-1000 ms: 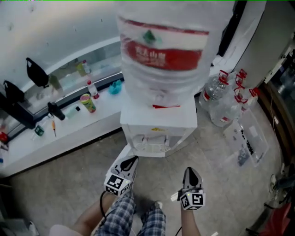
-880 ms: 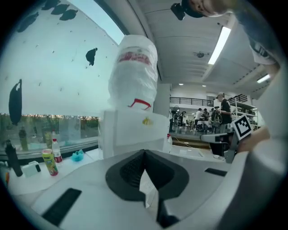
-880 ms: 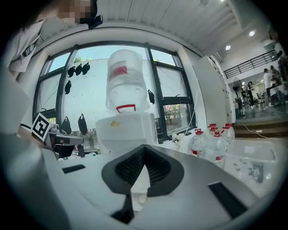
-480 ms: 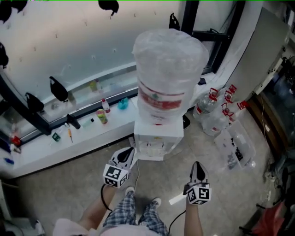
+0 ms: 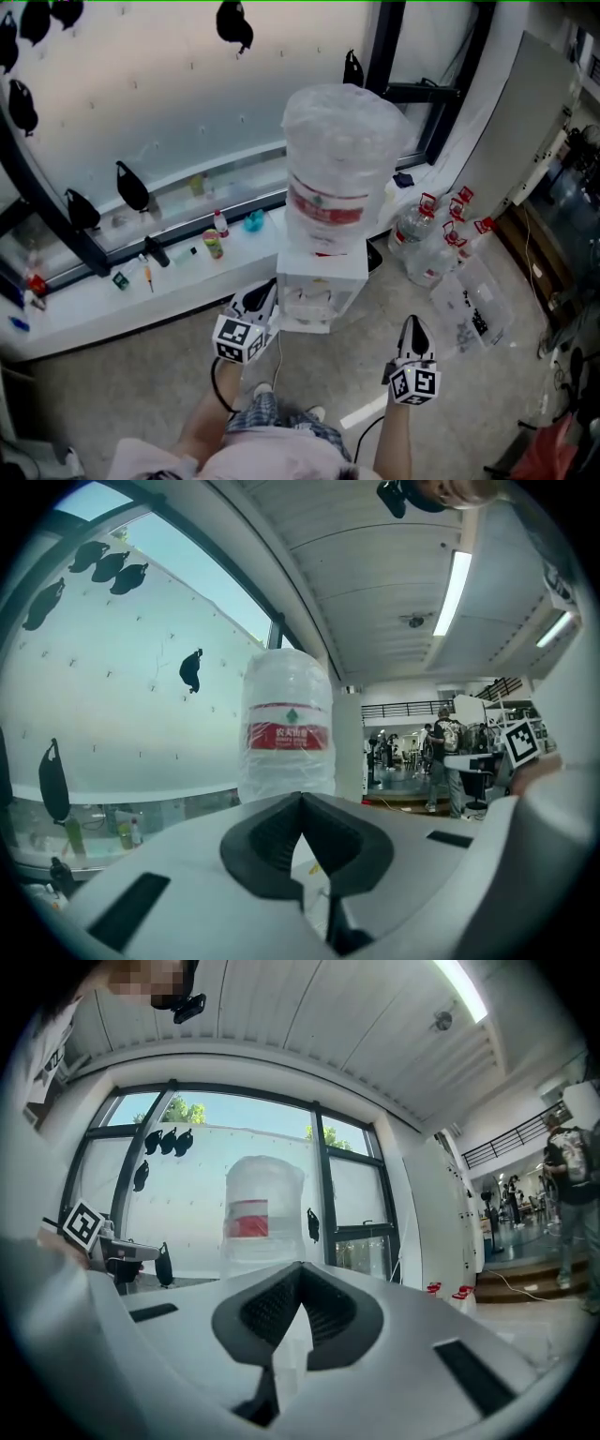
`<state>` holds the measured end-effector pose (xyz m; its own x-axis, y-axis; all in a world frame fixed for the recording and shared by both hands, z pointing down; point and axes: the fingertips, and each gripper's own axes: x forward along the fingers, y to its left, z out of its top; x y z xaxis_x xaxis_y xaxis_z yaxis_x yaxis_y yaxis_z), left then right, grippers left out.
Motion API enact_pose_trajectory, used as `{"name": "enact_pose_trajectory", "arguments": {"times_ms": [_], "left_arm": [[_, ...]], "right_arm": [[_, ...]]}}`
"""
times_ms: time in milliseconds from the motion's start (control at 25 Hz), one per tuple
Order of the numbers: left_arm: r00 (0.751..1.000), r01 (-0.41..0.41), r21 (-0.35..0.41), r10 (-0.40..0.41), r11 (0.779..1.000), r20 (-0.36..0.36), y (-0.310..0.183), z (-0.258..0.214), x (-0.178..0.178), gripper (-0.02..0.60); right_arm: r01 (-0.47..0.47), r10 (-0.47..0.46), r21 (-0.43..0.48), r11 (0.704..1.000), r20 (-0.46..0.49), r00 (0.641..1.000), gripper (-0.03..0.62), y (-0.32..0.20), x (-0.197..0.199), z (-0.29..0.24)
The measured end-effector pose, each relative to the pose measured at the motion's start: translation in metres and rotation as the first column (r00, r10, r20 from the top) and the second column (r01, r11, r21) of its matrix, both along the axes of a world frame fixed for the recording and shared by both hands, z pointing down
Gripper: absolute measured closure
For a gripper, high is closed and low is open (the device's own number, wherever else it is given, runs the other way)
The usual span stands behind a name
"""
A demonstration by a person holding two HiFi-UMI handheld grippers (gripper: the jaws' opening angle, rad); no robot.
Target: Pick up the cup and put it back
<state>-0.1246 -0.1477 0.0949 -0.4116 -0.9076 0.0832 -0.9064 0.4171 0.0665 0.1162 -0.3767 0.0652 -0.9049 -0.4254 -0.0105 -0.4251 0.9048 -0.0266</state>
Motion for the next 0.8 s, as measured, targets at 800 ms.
{"name": "enact_pose_trajectory", "arguments": {"times_ms": [800], "left_arm": [[0.999, 0.004, 0.022, -0.004, 1.0, 0.032, -0.024, -0.021, 0.0, 0.557]], "right_arm": [[-0.006, 0.006, 0.008, 1.0, 0.015, 1.0, 0.579, -0.021, 0.012, -0.011]]}}
